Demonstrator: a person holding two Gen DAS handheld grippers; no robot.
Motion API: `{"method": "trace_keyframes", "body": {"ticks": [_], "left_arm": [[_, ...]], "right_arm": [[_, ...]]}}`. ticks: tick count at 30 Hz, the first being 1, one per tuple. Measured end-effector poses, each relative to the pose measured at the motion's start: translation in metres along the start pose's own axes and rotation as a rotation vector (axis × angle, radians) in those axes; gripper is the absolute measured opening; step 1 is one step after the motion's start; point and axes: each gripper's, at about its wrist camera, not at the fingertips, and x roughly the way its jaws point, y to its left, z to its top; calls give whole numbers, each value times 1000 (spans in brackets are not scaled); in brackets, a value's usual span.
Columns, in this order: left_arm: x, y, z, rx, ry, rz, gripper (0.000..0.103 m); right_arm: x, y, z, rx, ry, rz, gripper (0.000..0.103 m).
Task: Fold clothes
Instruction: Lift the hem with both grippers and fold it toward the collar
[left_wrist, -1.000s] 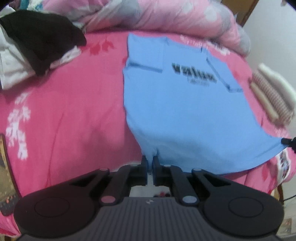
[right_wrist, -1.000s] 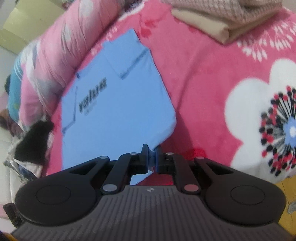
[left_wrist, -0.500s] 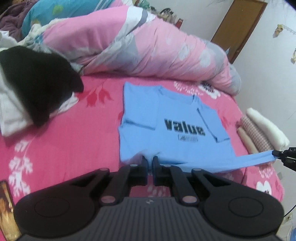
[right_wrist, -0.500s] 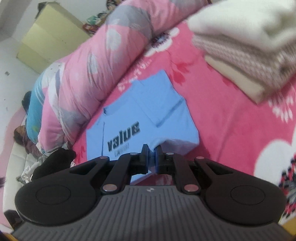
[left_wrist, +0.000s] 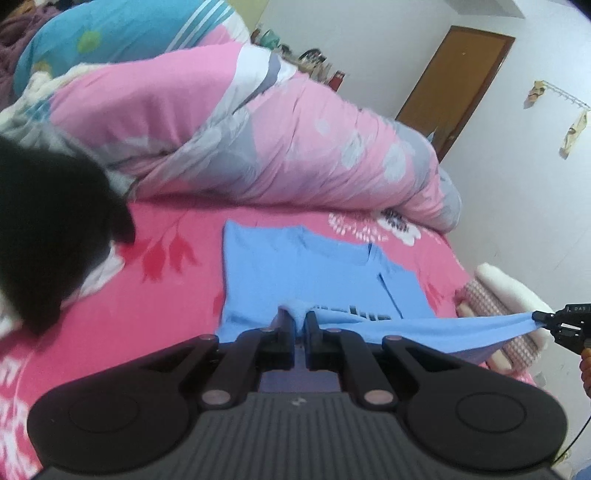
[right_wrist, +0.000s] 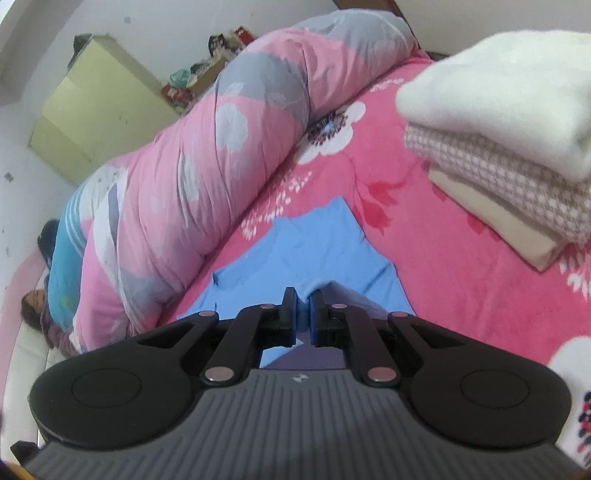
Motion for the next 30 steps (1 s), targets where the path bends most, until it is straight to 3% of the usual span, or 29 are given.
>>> {"method": "trace_keyframes", "body": {"ticks": [7,12,22,30], "left_arm": [[41,11,29,-19,-37,18,5],[85,16,48,-24,-61,85,5],[195,24,72,-45,-54,219,5],[252,39,79,-71,-37,267,5]], "right_arm": [[38,12,28,13,-47,16,5],[81,12,57,15,-38,56,5],[206,-15,122,18,85,136,5],[280,-36,141,47,150,175,5]]}}
